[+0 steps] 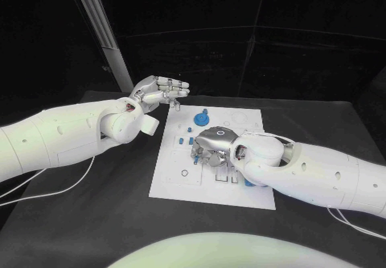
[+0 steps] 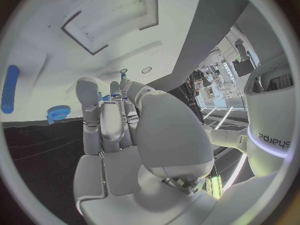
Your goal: Assemble the parts on the task board
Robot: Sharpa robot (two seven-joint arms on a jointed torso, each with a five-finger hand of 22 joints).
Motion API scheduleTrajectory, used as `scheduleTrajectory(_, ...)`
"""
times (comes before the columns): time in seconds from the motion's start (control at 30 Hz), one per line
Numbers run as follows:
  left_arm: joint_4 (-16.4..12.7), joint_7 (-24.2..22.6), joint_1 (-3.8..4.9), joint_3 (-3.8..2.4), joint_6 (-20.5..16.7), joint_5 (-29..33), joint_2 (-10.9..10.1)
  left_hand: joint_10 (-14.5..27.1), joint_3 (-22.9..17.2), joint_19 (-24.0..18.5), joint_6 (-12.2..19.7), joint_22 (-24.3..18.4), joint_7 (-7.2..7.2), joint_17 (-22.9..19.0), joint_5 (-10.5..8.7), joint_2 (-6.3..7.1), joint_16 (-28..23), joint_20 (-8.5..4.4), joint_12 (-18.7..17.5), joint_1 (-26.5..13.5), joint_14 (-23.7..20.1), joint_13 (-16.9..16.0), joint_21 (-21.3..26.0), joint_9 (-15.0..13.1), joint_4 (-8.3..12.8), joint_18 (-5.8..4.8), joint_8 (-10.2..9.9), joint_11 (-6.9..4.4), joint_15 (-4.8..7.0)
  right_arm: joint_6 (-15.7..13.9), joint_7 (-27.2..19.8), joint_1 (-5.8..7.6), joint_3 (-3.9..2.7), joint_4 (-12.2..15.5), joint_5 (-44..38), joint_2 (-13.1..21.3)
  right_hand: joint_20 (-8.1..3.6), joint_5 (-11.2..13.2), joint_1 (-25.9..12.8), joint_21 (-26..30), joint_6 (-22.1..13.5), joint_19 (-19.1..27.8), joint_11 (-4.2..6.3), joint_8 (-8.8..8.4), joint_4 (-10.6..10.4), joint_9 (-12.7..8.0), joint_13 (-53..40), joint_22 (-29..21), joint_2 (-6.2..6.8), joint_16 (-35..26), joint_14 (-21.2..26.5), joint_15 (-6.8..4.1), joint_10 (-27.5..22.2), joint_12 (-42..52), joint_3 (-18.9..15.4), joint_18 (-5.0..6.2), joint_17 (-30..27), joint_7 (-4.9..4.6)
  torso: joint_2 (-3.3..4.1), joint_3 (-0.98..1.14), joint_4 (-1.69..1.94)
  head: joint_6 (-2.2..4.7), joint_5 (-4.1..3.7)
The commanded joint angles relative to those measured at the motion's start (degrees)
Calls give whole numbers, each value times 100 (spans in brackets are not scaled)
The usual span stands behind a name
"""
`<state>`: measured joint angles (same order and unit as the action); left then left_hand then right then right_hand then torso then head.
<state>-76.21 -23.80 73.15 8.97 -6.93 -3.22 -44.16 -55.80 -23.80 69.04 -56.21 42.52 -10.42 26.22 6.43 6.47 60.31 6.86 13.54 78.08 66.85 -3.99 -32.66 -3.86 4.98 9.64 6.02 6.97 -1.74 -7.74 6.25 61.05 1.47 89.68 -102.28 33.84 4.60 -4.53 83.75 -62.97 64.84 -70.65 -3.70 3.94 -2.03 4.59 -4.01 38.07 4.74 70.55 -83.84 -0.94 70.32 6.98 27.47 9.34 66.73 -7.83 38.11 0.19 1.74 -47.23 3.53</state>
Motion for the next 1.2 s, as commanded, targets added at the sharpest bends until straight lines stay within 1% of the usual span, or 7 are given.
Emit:
scheduleTrajectory(0.03, -9, -11, 9, -4, 52, 31, 3, 7, -8, -42, 42, -6, -16, -5, 5, -36, -35, 14, 35, -5, -35, 6, 33, 6, 28, 84, 22, 8, 11, 177, 44, 10, 10, 0, -213, -16, 14, -13, -58, -18, 32, 8, -21, 33, 1, 7, 8, 0, -14, 38, -260, -11, -18, -37, 39, -42, 1, -21, 1, -4, 1, -9, 2)
scheduleTrajectory(0.13, -10, -8, 9, -4, 55, 31, 2, 7, -8, -42, 42, -6, -16, -5, 5, -36, -35, 14, 35, -5, -35, 6, 33, 6, 28, 84, 22, 8, 11, 191, 61, 8, 19, -8, -267, -28, 14, -13, -58, -18, 32, 8, -21, 33, 1, 7, 8, 0, -14, 38, -260, -11, -18, -37, 39, -42, 1, -21, 1, 0, -1, -16, 7)
scheduleTrajectory(0.43, -8, 4, 9, -4, 70, 31, -4, 7, -8, -42, 42, -6, -16, -5, 5, -36, -35, 14, 35, -5, -35, 6, 33, 6, 28, 84, 22, 8, 11, 202, 94, 5, 27, -16, -360, -55, 14, -13, -58, -18, 32, 8, -21, 33, 1, 7, 8, 0, -14, 38, -260, -11, -18, -37, 39, -42, 1, -21, 4, -1, 3, -28, 7)
scheduleTrajectory(0.8, 0, 13, 9, -4, 78, 31, -4, 14, -9, -46, 43, -8, -18, -12, 4, -38, -37, 14, 41, -3, -41, 8, 35, 6, 32, 84, 24, 10, 10, 199, 107, -2, 28, -16, -439, -92, 16, -14, -70, -23, 30, 9, -23, 31, 6, 7, 8, 8, -13, 46, -260, -9, -19, -42, 41, -43, 7, -22, 1, -1, -4, -37, 6)
scheduleTrajectory(1.0, 2, 16, 9, -4, 82, 31, -3, 14, -9, -46, 43, -8, -18, -12, 4, -38, -37, 14, 41, -3, -41, 8, 35, 6, 32, 84, 24, 10, 10, 297, 77, -10, 28, -10, -444, -107, 17, -13, -78, -24, 30, 11, -24, 30, 9, 6, 7, 8, -8, 45, -259, -8, -20, -44, 40, -43, 3, -23, 1, -4, -1, -47, -3)
scheduleTrajectory(1.2, 6, 27, 9, -4, 84, 31, -2, 14, -9, -46, 43, -8, -18, -12, 4, -38, -37, 14, 41, -3, -41, 8, 35, 6, 32, 84, 24, 10, 10, 388, 52, -14, 29, 0, -433, -113, 19, -12, -98, -23, 30, 16, -26, 29, 13, 7, 6, 5, 4, 45, -258, -6, -20, -48, 33, -43, -1, -24, 4, -1, 2, -51, -2)
